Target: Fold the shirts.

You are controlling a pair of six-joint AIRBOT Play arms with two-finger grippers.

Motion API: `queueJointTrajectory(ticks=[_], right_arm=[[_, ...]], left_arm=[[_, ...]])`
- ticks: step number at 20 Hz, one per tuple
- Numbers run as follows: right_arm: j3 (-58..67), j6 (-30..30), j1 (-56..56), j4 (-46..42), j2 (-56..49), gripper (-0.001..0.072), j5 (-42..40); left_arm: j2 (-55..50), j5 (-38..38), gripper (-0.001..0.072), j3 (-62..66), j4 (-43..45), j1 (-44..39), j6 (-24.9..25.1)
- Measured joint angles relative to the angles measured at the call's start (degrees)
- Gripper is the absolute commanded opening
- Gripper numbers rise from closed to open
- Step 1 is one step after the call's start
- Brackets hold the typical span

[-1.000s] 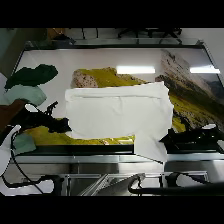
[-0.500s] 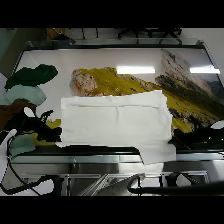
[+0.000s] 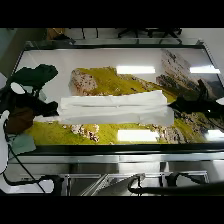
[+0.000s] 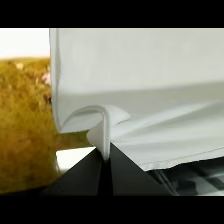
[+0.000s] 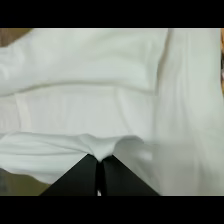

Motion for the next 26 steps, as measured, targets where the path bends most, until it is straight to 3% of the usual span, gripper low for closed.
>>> queueJointTrajectory(ticks=[7, 8, 9, 10, 12, 18, 24, 25, 26], right_arm=[[11.9, -5.4, 5.3, 3.2, -18.5, 0.0040, -8.7], [12.4, -6.1, 5.5, 3.3, -19.8, 0.0180, -9.3], [12.9, -6.8, 5.5, 3.2, -20.6, 0.0333, -10.0], [13.4, -7.3, 5.3, 3.0, -21.0, 0.0451, -10.5], [14.3, -8.0, 4.2, 1.5, -20.9, 0.0659, -10.1], [15.3, -5.5, -0.2, -5.1, -21.9, 0.0666, -2.7], [15.5, -6.1, 1.7, -2.2, -26.0, 0.0664, 2.1], [15.5, -6.7, 2.3, -1.4, -26.5, 0.0617, 2.6], [15.5, -7.4, 2.7, -0.9, -26.8, 0.0422, 2.8]], left_arm=[[-16.3, 3.0, 0.0019, 17.6, -1.2, -2.6, -2.6], [-18.3, 3.1, 0.0163, 19.3, -1.3, -3.1, -2.9], [-20.1, 3.2, 0.0578, 21.1, -1.4, -3.7, -2.9], [-21.6, 3.1, 0.0663, 22.6, -1.4, -4.2, -3.0], [-24.0, 1.9, 0.0665, 25.9, -1.4, -5.2, -3.0], [-26.4, -4.1, 0.0665, 36.9, -1.6, -5.7, -3.4], [-24.8, -7.4, 0.0664, 38.9, -1.7, -5.7, -4.3], [-24.4, -7.4, 0.0664, 38.3, -1.7, -5.9, -4.3], [-24.0, -7.4, 0.0663, 37.8, -1.8, -6.1, -4.3]])
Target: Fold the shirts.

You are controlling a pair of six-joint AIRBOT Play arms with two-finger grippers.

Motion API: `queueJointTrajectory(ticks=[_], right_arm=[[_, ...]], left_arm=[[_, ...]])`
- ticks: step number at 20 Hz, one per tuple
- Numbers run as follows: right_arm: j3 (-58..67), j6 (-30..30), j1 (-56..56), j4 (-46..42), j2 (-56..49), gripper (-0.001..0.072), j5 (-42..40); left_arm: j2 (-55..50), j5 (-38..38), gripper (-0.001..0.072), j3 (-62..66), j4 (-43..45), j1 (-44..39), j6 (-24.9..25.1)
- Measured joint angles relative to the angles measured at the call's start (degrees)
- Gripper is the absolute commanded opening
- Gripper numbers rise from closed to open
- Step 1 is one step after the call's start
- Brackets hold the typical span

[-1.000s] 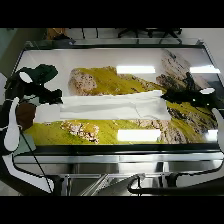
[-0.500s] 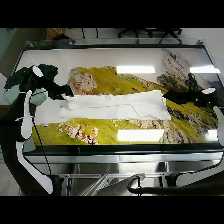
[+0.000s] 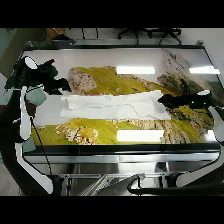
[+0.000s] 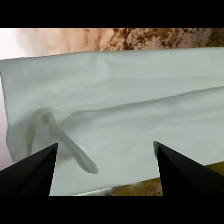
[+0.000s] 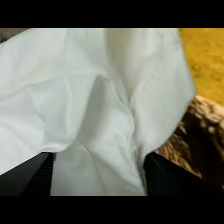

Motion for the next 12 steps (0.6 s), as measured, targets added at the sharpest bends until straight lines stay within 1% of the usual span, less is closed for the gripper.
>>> queueJointTrajectory(ticks=[2, 3, 4, 5, 6, 9, 12], right_arm=[[-0.2, -1.4, 0.6, 0.8, -0.7, 0.0119, -0.1], [-0.2, -2.3, 0.9, 1.2, -0.8, 0.0010, -0.1], [-0.2, -3.0, 1.0, 2.3, -0.9, 0.0013, 0.2], [-0.2, -3.9, 1.1, 2.9, -0.9, 0.0013, 0.2], [-0.2, -4.5, 1.1, 3.7, -0.9, 0.0013, 0.4], [0.7, -5.7, 1.2, 6.3, 0.0, 0.0012, 2.1], [3.1, -4.9, 1.2, 7.5, 1.7, 0.0012, 5.2]], left_arm=[[0.5, 0.2, 0.0662, -0.6, -1.0, -0.8, 0.0], [0.6, 0.5, 0.0531, -0.8, -2.1, -1.3, -0.1], [0.7, 1.1, 0.0278, -1.0, -3.5, -2.0, -0.2], [0.9, 2.2, 0.0056, -1.1, -4.7, -2.9, -0.1], [0.9, 3.4, 0.0015, -1.5, -5.7, -4.1, -0.1], [1.0, 9.2, 0.0014, -4.4, -7.5, -9.0, 0.1], [0.2, 17.0, 0.0014, -8.9, -8.2, -15.8, 0.9]])
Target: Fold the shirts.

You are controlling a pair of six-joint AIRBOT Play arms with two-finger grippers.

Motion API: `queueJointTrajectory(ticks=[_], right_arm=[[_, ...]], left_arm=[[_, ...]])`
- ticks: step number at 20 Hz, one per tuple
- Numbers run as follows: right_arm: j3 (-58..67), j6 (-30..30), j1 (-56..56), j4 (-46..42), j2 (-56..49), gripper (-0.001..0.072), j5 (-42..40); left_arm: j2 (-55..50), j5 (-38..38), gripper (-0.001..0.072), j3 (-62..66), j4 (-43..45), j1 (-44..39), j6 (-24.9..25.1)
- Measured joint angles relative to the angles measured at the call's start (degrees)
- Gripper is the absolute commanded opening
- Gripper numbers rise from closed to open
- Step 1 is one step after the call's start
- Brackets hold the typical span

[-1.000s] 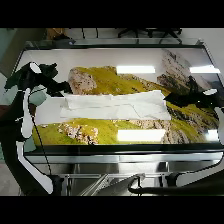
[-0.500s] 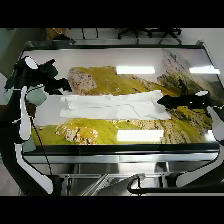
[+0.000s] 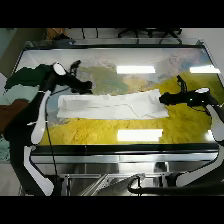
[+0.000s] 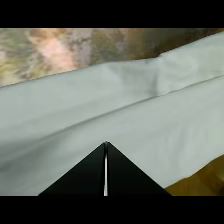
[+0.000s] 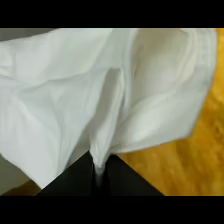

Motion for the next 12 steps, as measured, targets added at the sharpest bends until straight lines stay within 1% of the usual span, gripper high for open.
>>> queueJointTrajectory(ticks=[2, 4, 8, 12], right_arm=[[2.3, 1.8, 0.0, 0.4, 1.2, 0.0012, 3.0], [5.2, 3.7, -0.2, 0.8, 2.1, 0.0012, 6.1], [13.4, 8.0, -2.5, 0.9, 3.2, 0.0011, 13.2], [21.1, 12.9, -5.7, 1.2, 3.6, 0.0012, 19.3]], left_arm=[[-2.4, 4.2, 0.0014, -1.4, -0.4, -5.2, 0.2], [-6.0, 6.6, 0.0014, -0.6, -0.4, -10.1, 0.4], [-13.6, 7.8, 0.0014, 6.7, -1.6, -18.0, 0.0], [-17.0, 7.3, 0.0014, 12.4, -2.4, -22.4, -2.2]])
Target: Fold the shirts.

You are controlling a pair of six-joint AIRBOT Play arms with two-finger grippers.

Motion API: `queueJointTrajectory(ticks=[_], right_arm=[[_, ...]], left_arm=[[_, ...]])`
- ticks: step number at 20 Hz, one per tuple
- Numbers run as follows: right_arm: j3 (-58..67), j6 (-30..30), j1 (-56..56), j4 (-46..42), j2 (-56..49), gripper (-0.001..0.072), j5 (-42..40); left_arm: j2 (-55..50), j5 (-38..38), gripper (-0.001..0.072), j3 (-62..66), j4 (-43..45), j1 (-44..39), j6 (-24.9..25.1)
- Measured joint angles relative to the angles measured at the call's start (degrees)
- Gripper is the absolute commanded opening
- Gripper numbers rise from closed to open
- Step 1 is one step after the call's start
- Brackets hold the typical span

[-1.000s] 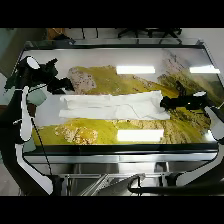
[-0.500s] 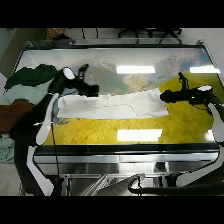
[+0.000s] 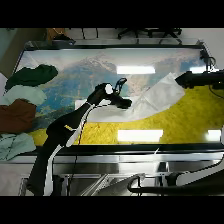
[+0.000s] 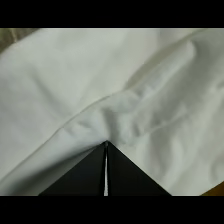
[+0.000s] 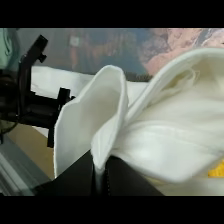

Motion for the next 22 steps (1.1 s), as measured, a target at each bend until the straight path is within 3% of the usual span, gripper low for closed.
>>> queueJointTrajectory(ticks=[3, 7, 10, 13, 15, 18, 22], right_arm=[[2.3, 2.4, 0.6, 1.7, 0.2, 0.0012, 3.1], [3.3, 5.0, 8.7, 4.6, 0.3, 0.0012, 3.4], [3.5, 6.7, 21.1, 5.7, 0.2, 0.0012, -1.9], [3.6, 7.4, 37.0, 5.5, -1.5, 0.0032, -13.0], [3.6, 7.4, 48.7, 1.7, -4.7, 0.0435, -24.0], [3.5, 7.4, 62.1, -7.7, -11.5, 0.0461, -40.1], [3.6, 7.3, 67.2, -14.1, -14.0, 0.0461, -48.0]], left_arm=[[3.6, -1.8, 0.0014, -0.5, -1.6, 0.8, -0.3], [15.5, -6.7, 0.0014, -0.4, -4.3, 8.6, 1.2], [26.3, -10.6, 0.0014, 0.0, -5.2, 16.7, 2.0], [35.3, -13.0, 0.0014, 0.2, -5.7, 24.0, 2.7], [39.8, -14.1, 0.0015, -0.4, -5.7, 27.6, 3.8], [45.3, -13.9, 0.0015, -3.8, -5.7, 31.0, 5.8], [49.5, -13.6, 0.0014, -9.2, -5.7, 32.7, 7.8]])
